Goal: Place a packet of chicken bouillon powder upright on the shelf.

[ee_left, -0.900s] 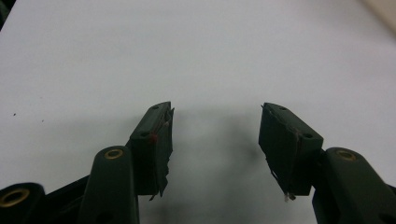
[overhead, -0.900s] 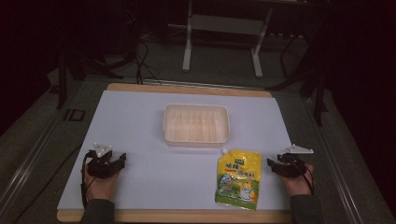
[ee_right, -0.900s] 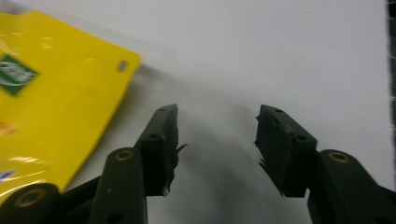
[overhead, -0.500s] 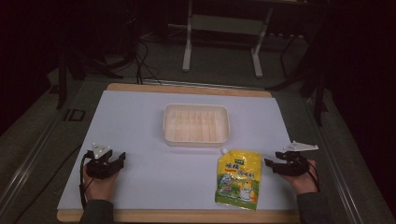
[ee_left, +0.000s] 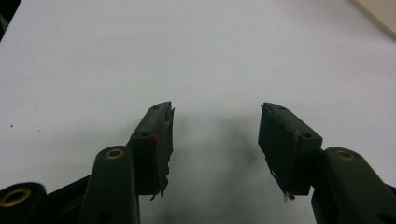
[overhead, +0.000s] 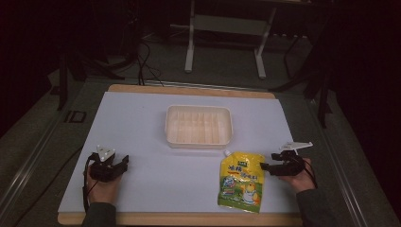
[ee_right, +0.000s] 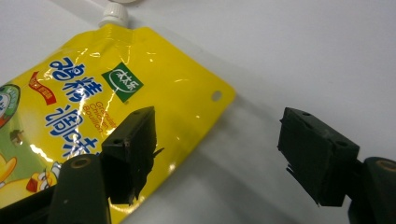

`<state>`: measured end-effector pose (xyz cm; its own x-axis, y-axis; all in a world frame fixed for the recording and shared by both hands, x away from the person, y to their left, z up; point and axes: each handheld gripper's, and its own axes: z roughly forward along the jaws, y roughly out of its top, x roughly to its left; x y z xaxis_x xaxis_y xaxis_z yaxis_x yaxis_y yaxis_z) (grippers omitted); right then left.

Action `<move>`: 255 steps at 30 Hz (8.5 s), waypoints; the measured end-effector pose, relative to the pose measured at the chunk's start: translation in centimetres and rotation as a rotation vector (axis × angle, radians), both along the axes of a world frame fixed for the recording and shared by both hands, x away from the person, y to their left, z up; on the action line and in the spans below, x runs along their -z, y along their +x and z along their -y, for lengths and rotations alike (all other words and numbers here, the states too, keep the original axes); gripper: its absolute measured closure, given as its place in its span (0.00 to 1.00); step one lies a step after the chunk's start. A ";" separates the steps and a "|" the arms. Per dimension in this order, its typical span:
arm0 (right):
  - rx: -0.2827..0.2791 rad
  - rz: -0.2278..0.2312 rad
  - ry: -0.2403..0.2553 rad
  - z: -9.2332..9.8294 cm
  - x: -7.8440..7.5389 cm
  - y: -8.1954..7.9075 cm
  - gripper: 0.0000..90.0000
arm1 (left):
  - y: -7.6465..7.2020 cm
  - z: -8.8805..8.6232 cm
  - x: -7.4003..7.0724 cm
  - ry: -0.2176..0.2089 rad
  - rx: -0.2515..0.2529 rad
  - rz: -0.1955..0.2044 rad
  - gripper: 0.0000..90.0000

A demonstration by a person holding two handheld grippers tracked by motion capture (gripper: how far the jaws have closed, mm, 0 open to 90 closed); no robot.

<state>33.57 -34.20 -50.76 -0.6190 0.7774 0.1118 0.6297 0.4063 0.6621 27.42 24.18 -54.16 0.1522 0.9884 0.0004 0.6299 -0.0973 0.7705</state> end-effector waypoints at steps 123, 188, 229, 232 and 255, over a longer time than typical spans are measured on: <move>-0.105 0.056 -0.138 0.2 -12.5 -1.7 0.92 | 0.0 0.2 0.0 0.013 -0.001 -0.005 0.47; 0.040 -0.016 0.592 -2.0 -10.6 -1.1 1.00 | -0.1 0.2 0.0 0.008 -0.010 0.010 0.47; 0.125 0.055 0.730 -6.6 -11.8 0.8 1.00 | -0.2 0.2 -0.1 0.010 -0.014 0.018 0.47; 0.134 0.057 0.735 -7.1 -11.8 1.0 1.00 | -0.2 0.2 -0.1 0.010 -0.014 0.017 0.47; 0.191 0.082 0.720 -10.8 -11.7 2.4 1.00 | -0.2 0.1 -0.1 0.002 -0.017 0.020 0.47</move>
